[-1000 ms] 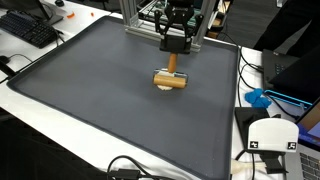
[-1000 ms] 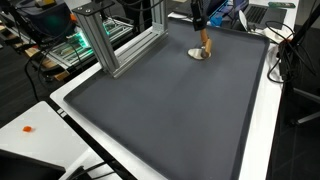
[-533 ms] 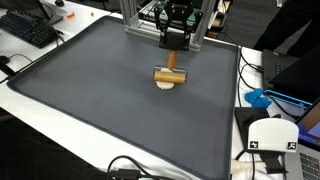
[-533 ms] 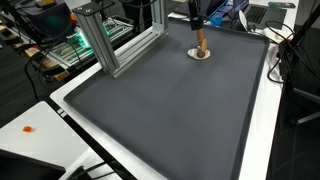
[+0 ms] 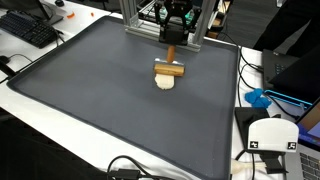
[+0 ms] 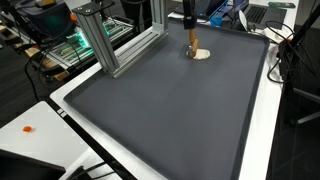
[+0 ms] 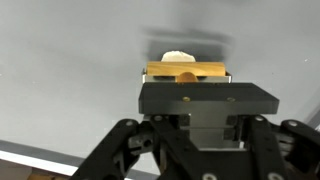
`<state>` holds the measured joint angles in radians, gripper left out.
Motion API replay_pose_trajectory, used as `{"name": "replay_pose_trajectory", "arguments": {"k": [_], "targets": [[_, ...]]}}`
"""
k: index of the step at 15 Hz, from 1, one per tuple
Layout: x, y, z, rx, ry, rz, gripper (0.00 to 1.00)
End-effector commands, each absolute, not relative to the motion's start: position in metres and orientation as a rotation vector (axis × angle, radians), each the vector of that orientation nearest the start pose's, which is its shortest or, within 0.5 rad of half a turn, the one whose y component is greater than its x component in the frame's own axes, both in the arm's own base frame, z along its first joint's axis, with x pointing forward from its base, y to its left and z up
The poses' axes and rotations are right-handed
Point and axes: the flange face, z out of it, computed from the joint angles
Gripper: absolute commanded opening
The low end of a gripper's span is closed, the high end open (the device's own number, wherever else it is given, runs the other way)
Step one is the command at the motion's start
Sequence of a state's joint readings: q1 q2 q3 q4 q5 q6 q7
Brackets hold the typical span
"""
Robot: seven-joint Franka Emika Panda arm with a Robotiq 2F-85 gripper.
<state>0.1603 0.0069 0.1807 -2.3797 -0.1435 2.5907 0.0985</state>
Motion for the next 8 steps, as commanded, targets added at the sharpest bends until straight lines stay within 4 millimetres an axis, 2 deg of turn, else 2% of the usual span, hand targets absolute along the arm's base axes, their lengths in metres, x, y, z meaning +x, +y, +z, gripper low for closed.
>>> {"name": "replay_pose_trajectory", "arguments": {"k": [1,3,8], "targets": [[0.4744,0.1683,0.3317,-3.136,-0.555,-0.233,0.35],[0.4734,0.1671,0.3324,-3.137,-0.546,-0.224,0.35],[0.4799,0.1724,0.3322,-3.111,-0.487,-0.334,0.35]]}}
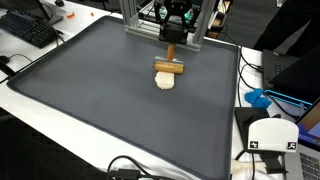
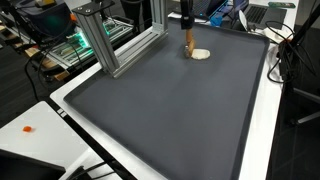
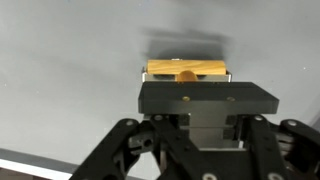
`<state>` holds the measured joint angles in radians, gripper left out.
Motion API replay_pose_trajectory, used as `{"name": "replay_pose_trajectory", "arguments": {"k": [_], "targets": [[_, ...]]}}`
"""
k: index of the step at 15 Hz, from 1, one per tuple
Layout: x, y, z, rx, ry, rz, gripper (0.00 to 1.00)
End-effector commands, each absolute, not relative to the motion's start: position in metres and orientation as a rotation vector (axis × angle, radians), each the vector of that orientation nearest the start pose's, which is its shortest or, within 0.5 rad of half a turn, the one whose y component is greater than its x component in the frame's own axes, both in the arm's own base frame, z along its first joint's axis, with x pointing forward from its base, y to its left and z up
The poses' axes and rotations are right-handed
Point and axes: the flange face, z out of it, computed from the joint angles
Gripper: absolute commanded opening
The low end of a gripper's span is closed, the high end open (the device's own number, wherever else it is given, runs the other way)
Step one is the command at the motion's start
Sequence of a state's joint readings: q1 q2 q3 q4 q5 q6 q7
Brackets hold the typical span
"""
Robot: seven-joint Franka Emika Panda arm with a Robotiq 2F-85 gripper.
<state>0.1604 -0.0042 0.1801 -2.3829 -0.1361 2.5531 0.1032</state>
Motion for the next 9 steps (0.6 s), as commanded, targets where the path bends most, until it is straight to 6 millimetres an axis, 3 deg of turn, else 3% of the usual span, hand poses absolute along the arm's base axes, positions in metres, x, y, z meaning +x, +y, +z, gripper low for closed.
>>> {"name": "replay_pose_trajectory", "arguments": {"k": [1,9], "targets": [[0.4819,0.1729,0.3314,-3.113,-0.465,-0.364,0.35],[0.4917,0.1763,0.3216,-3.107,-0.320,-0.532,0.35]]}}
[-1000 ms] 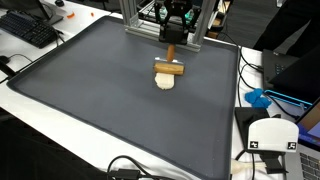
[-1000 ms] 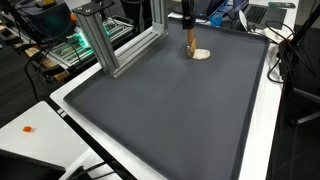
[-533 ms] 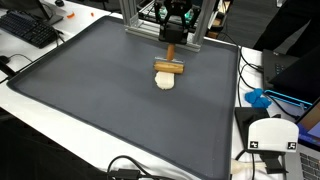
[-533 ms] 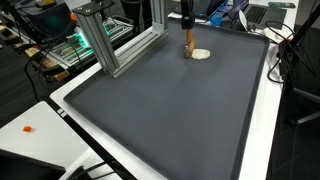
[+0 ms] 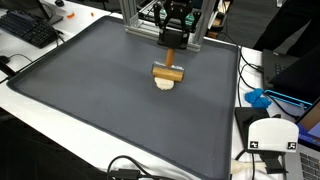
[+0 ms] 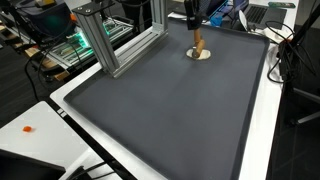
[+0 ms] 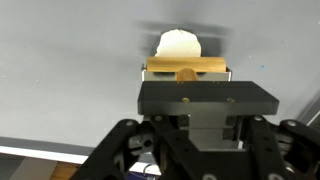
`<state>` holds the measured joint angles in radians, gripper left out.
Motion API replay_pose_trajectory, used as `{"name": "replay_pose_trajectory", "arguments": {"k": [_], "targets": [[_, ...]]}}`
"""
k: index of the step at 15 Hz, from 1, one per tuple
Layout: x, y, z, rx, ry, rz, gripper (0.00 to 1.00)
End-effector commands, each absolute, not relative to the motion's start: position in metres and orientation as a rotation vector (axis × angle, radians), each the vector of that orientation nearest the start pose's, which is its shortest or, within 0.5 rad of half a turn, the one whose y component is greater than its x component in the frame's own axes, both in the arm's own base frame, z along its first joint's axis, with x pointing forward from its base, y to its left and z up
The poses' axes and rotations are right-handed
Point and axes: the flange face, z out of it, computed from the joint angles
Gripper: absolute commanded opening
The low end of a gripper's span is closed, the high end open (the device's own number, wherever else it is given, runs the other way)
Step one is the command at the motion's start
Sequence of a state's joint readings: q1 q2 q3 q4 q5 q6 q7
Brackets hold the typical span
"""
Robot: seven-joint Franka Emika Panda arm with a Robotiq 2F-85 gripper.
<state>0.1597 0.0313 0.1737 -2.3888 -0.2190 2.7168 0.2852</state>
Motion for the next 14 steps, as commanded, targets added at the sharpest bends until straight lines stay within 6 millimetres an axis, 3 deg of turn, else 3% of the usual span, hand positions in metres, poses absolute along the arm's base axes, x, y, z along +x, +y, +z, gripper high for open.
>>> {"name": "replay_pose_trajectory", "arguments": {"k": [1,7,14], "targets": [[0.4924,0.1765,0.3204,-3.111,-0.301,-0.549,0.35],[0.4949,0.1813,0.3139,-3.122,-0.200,-0.650,0.35],[0.4905,0.1816,0.3130,-3.150,-0.118,-0.599,0.35]]}}
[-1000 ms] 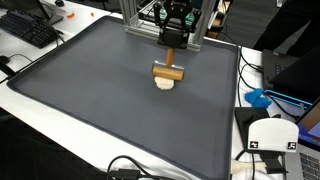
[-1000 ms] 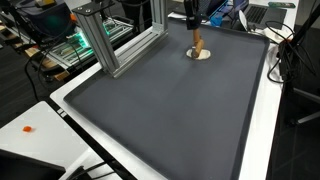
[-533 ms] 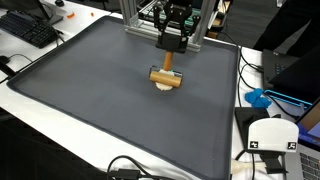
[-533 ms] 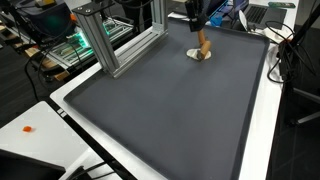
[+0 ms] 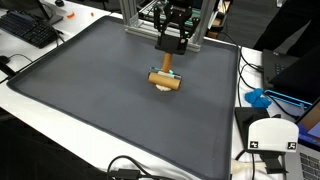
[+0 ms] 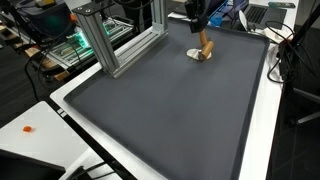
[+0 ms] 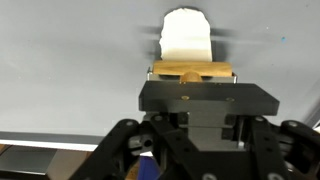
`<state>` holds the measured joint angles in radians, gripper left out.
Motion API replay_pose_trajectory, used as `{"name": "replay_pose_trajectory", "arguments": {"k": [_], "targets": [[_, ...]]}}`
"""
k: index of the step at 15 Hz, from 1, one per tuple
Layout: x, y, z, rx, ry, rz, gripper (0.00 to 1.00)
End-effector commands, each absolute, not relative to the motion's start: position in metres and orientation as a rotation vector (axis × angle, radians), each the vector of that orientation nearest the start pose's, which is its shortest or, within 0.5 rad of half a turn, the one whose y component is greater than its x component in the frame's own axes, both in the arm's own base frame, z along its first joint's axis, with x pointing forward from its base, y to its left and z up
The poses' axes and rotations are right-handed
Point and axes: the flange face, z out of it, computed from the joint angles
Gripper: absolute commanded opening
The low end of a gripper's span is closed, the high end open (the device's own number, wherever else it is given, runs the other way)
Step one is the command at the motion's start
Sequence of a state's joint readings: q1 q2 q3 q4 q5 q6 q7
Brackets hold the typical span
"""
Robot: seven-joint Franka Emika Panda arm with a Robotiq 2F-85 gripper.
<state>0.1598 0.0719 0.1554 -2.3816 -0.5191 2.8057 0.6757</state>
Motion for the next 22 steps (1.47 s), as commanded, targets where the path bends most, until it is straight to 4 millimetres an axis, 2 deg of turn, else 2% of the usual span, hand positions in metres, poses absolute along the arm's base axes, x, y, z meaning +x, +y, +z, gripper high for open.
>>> {"name": "replay_pose_trajectory", "arguments": {"k": [1,13,17,22], "targets": [[0.489,0.182,0.312,-3.150,-0.117,-0.571,0.35],[0.486,0.176,0.329,-3.146,-0.178,-0.379,0.35],[0.483,0.176,0.332,-3.160,-0.115,-0.305,0.35],[0.491,0.173,0.347,-3.148,-0.020,-0.392,0.35]]}}
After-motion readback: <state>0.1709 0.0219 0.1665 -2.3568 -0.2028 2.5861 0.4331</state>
